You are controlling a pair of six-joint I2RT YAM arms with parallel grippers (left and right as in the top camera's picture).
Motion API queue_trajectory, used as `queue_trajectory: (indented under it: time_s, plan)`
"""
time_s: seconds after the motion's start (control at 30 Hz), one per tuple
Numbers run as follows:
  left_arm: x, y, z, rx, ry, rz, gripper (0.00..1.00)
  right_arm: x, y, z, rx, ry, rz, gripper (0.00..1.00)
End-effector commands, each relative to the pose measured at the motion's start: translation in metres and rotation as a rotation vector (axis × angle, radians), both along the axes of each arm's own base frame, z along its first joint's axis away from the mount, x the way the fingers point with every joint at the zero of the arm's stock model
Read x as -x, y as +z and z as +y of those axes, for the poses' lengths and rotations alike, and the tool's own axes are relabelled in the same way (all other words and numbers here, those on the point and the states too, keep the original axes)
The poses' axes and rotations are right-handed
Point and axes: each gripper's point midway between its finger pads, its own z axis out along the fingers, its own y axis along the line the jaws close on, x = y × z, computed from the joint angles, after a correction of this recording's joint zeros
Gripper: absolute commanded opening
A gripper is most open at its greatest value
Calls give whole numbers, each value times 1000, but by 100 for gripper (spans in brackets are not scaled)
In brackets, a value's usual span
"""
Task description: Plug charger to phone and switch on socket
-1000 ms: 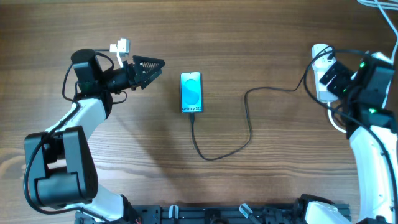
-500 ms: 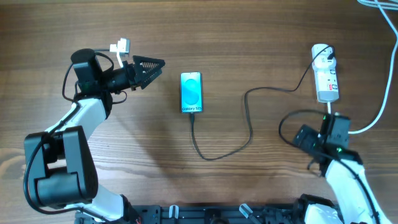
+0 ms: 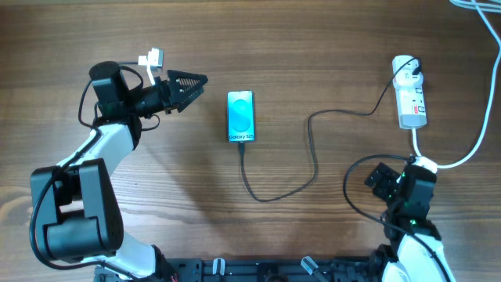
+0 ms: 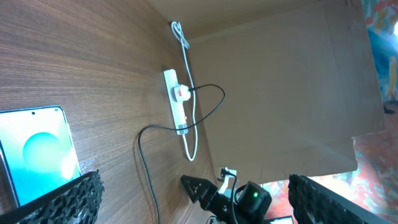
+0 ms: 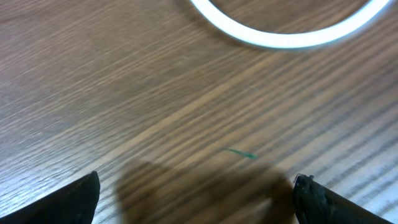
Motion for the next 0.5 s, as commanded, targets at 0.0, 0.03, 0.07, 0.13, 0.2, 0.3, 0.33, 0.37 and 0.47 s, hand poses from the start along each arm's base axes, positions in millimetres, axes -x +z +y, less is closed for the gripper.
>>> queue_trajectory:
  time_s: [0.0,0.03,0.07,0.13,0.2,0.3,0.33,0.37,0.47]
  plan:
    - [-2,9,1,-10,-1,-44,100,-15,2,33,-12,252,-118,100]
    - [-2,9,1,-10,-1,-43,100,-19,7,38,-12,288,-141,100]
    - [-2,9,1,-10,-1,-44,100,-22,11,41,-9,316,-162,100]
    - [-2,9,1,-10,-1,-44,100,-22,13,44,-12,332,-171,100]
    - [-2,9,1,-10,-1,-44,100,-17,8,45,-23,330,-141,100]
    - [-2,9,1,-10,-1,-43,100,-13,8,45,-24,327,-133,100]
    - [-2,9,1,-10,-1,-44,100,-11,10,45,-22,327,-139,100]
    - [-2,9,1,-10,-1,-43,100,-10,11,46,-21,328,-139,100]
    - [-2,9,1,-10,-1,-44,100,-9,18,46,-12,329,-164,100]
